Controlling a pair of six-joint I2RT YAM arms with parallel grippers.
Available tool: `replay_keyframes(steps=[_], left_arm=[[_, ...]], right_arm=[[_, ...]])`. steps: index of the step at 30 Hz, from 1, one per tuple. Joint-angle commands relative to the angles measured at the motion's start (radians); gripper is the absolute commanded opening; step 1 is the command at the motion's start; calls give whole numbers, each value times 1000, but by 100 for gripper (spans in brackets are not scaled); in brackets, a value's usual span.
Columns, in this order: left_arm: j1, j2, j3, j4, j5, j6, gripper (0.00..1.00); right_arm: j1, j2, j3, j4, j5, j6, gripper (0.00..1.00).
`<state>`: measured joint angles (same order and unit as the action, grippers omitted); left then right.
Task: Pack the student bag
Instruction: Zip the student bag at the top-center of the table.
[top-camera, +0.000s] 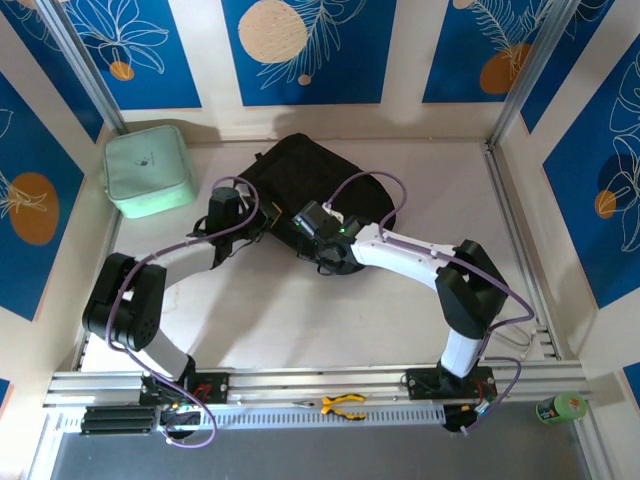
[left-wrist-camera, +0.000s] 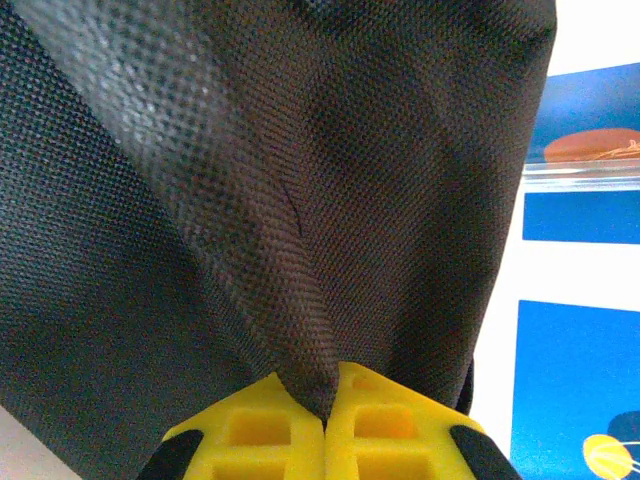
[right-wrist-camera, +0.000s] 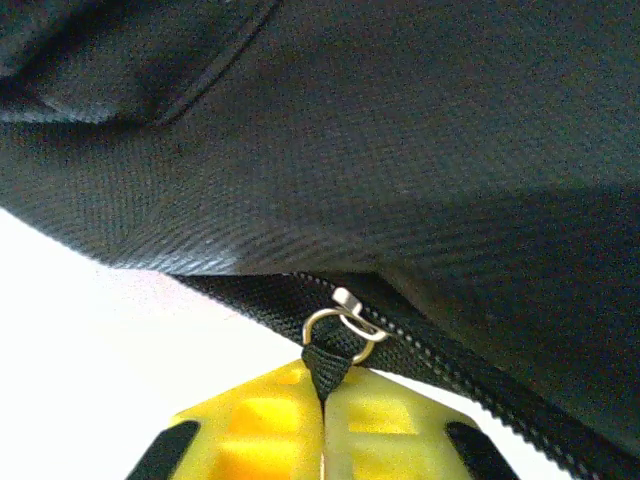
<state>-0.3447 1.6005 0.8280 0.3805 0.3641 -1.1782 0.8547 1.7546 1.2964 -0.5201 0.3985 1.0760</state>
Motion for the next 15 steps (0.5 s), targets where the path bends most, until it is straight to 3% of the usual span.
replay_keyframes(steps=[1, 6, 15], left_arm=[[-2, 8, 43, -8, 55, 46, 0], [29, 55, 48, 11, 47, 67, 0], [33, 108, 106, -143, -57, 197, 0]], right_arm=[[-12, -44, -1, -54, 60, -42, 0], [-45, -115, -123, -91, 91, -98, 0], [-72, -245, -292, -106, 44, -100, 0]])
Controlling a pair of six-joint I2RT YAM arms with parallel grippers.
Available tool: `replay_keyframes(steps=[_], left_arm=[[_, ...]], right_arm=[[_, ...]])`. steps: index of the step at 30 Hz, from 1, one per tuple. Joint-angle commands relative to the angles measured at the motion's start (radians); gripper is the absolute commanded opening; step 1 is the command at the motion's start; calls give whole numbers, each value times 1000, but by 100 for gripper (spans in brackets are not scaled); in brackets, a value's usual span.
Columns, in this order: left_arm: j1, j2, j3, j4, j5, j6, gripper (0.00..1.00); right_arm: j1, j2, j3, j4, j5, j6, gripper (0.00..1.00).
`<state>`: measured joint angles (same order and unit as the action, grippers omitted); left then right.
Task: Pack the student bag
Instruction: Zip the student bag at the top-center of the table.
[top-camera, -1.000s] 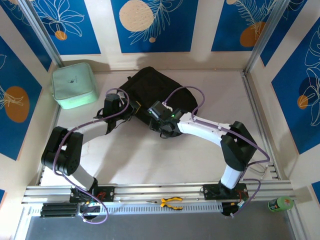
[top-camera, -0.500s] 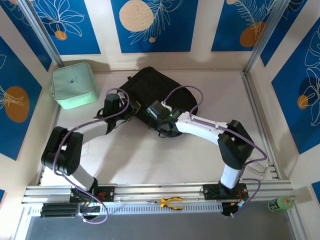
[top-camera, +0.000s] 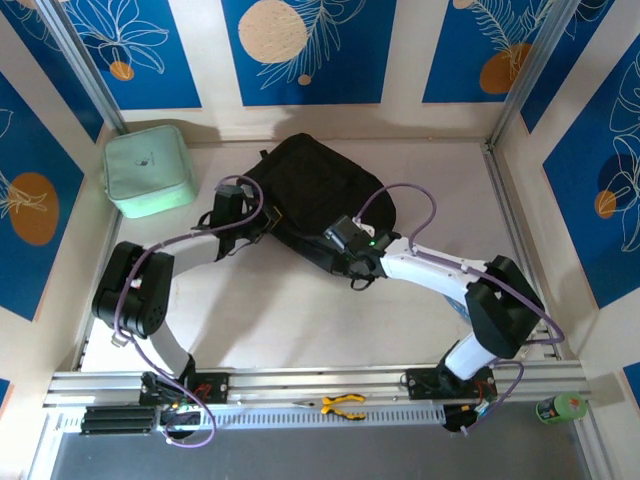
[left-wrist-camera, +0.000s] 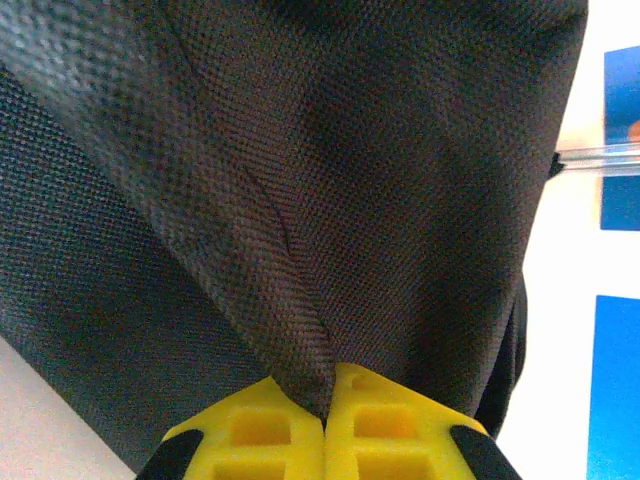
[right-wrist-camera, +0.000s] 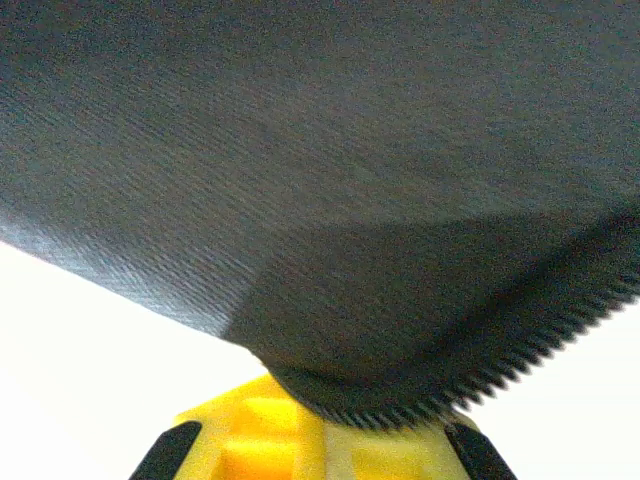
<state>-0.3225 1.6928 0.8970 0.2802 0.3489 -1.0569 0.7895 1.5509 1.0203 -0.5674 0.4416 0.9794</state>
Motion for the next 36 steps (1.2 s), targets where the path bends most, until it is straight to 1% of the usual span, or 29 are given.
replay_keyframes(steps=[1, 4, 7, 10, 11, 13, 14, 16, 18, 21, 23, 25, 29, 33, 36], left_arm=[[10, 19, 42, -47, -45, 82, 0], [11, 42, 72, -68, -43, 114, 0], [11, 85, 148, -140, -24, 165, 0], [13, 120, 216, -218, -37, 217, 0], [15, 125, 231, -250, -71, 235, 0], [22, 118, 235, -308, -166, 257, 16], [31, 109, 225, -321, -206, 263, 23], [48, 79, 196, -329, -244, 265, 33], [67, 32, 153, -339, -262, 267, 46], [76, -45, 105, -383, -283, 268, 56], [76, -98, 74, -410, -288, 264, 59], [76, -150, 29, -406, -262, 235, 61], [72, -208, -62, -304, -138, 136, 63], [57, -177, -117, -138, -3, 10, 63], [39, -129, -117, -55, 37, -43, 64]], right_arm=[[-11, -48, -23, -66, -12, 2, 0], [-24, -71, -44, -61, -50, -4, 0], [-40, -77, -43, -22, -100, -55, 0], [-72, -40, -13, 74, -275, -186, 0], [-76, -12, 16, 91, -334, -230, 0], [-68, 45, 71, 106, -402, -295, 0], [-60, 72, 102, 116, -425, -319, 0], [-46, 116, 151, 139, -457, -347, 0], [-32, 162, 205, 172, -506, -367, 0], [-12, 228, 284, 198, -541, -372, 0], [0, 266, 333, 203, -555, -375, 0], [7, 296, 367, 214, -574, -380, 0], [14, 337, 417, 212, -595, -384, 0], [15, 337, 410, 213, -604, -382, 0], [17, 328, 391, 209, -603, -379, 0]])
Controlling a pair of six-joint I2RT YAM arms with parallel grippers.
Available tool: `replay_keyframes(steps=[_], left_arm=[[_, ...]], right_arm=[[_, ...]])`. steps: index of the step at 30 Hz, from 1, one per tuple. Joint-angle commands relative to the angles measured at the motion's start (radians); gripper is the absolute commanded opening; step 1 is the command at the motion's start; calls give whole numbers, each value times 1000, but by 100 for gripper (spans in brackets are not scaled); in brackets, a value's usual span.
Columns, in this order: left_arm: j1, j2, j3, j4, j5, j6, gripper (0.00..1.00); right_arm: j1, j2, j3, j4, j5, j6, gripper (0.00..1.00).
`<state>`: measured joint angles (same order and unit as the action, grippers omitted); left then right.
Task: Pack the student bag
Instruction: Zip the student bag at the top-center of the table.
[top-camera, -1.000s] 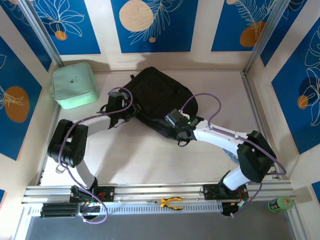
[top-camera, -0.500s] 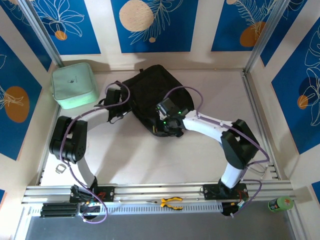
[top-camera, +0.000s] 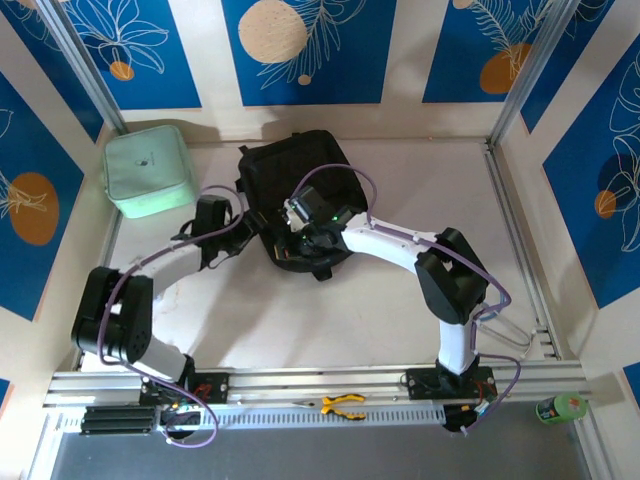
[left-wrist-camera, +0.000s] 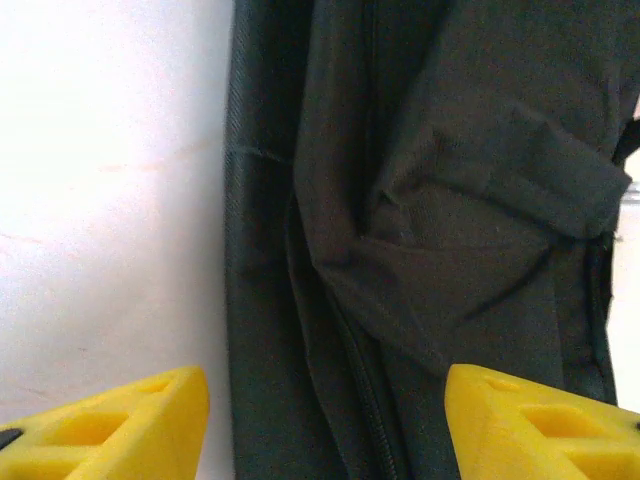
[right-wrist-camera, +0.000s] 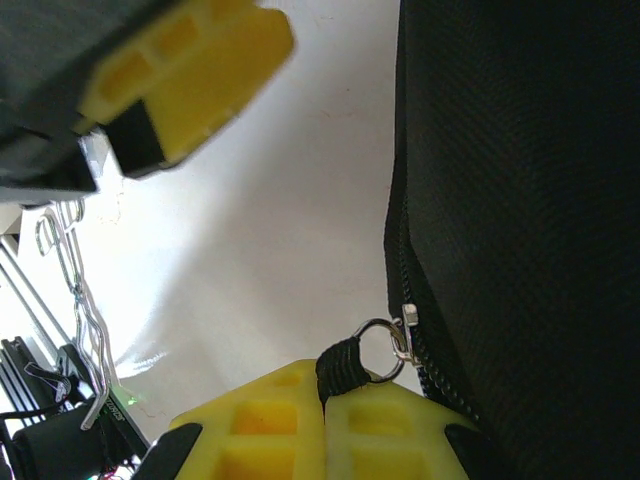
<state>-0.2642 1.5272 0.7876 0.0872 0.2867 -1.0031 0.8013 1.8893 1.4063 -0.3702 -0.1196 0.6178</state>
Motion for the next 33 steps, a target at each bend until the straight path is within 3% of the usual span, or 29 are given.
replay_keyframes(steps=[1, 8, 17, 20, 33], left_arm=[[-23, 50, -1, 156, 103, -106, 63], [-35, 137, 50, 216, 112, -128, 58], [-30, 172, 108, 126, 39, -56, 11], [-29, 174, 110, 101, 23, -35, 2], [-12, 177, 130, 43, -18, 33, 0]], right_arm=[[5, -14, -4, 10, -40, -16, 0], [4, -48, -67, -1, -30, 0, 0], [1, -95, -120, -27, 1, 23, 0], [-7, -120, -145, -42, 21, 35, 0], [-60, -233, -268, -123, 18, 45, 0]])
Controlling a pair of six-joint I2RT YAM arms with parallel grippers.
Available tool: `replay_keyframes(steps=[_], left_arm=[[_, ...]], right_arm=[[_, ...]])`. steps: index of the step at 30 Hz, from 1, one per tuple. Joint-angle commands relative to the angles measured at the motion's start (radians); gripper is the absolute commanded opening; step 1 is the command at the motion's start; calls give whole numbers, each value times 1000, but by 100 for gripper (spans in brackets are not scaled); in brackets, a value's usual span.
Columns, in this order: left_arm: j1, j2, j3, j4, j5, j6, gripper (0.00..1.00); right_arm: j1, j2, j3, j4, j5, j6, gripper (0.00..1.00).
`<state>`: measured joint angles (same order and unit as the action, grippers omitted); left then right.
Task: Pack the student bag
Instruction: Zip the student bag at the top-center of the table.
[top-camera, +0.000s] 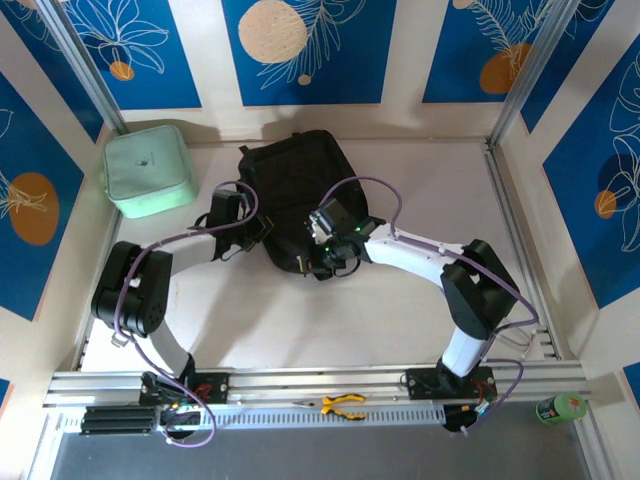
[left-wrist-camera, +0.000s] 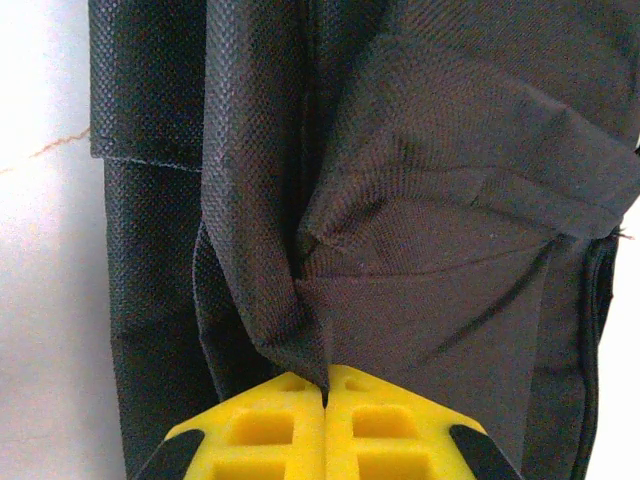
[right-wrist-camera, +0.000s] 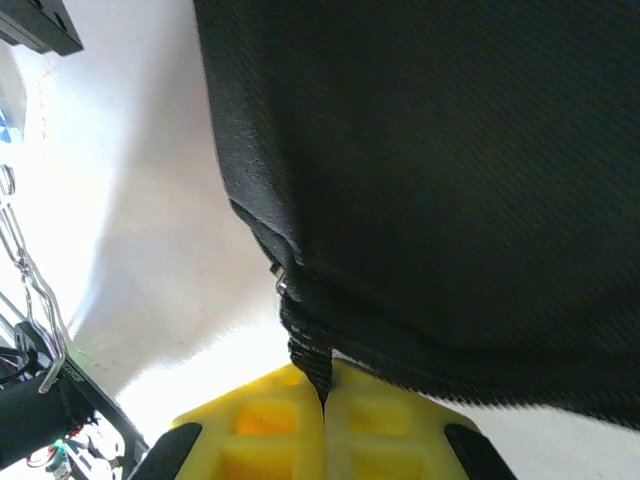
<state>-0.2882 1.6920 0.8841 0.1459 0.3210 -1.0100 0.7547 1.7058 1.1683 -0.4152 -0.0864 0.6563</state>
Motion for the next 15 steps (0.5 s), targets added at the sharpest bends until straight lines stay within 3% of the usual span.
replay_keyframes(steps=[1, 15], left_arm=[[13, 14, 34, -17, -53, 42, 0], [15, 24, 44, -36, -37, 74, 0]], right_arm=[[-18, -55, -37, -83, -13, 9, 0], [-116, -84, -83, -139, 74, 108, 0]])
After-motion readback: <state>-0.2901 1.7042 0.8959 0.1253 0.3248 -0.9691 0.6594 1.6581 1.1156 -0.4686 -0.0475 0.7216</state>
